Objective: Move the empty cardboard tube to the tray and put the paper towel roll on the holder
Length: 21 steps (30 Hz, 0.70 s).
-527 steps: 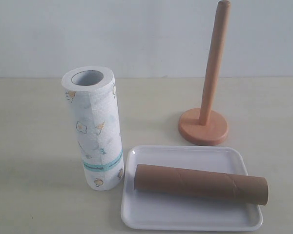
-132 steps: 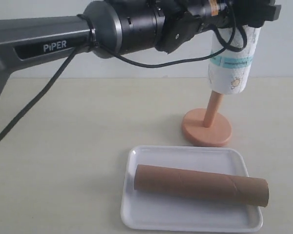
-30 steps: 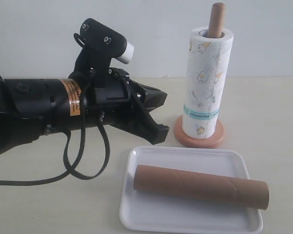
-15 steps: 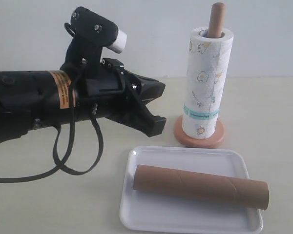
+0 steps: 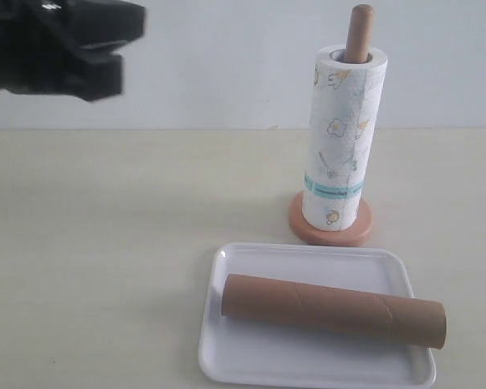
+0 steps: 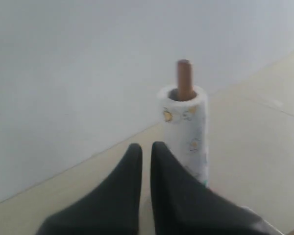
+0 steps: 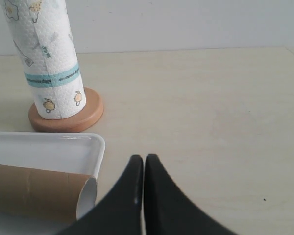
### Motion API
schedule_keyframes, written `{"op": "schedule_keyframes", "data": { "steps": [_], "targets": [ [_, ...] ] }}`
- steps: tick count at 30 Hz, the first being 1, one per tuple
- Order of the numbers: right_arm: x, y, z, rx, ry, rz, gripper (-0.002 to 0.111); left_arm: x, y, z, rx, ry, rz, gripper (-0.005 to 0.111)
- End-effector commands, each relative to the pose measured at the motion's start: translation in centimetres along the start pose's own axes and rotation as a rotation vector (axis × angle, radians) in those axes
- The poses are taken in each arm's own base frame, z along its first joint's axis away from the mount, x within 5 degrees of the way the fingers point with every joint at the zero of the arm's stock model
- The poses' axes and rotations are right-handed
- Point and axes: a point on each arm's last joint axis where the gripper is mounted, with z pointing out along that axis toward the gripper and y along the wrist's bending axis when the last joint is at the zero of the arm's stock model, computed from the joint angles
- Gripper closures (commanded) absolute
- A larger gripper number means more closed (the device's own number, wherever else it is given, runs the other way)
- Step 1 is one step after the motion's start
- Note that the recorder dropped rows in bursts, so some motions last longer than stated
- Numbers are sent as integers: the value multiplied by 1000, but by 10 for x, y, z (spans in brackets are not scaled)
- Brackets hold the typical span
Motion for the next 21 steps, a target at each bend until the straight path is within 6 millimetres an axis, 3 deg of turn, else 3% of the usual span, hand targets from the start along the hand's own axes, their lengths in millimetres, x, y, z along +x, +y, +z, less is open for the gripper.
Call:
{"op": "schedule_keyframes", "data": {
  "steps": [1, 8, 13, 17, 21],
  "targets": [
    [-1, 0, 0, 3, -19, -2, 108, 11, 28, -40, -152, -14, -108, 100],
    [-1, 0, 0, 3, -19, -2, 108, 56, 41, -108, -356, -91, -156, 100],
    [-1, 0, 0, 3, -19, -2, 108, 90, 35, -151, -489, -228, -246, 100],
    [-1, 0, 0, 3, -19, -2, 108, 112, 26, -167, -512, -321, -299, 100],
    [-1, 0, 0, 3, -19, -2, 108, 119, 20, -176, -505, -388, -279, 100]
  ]
}}
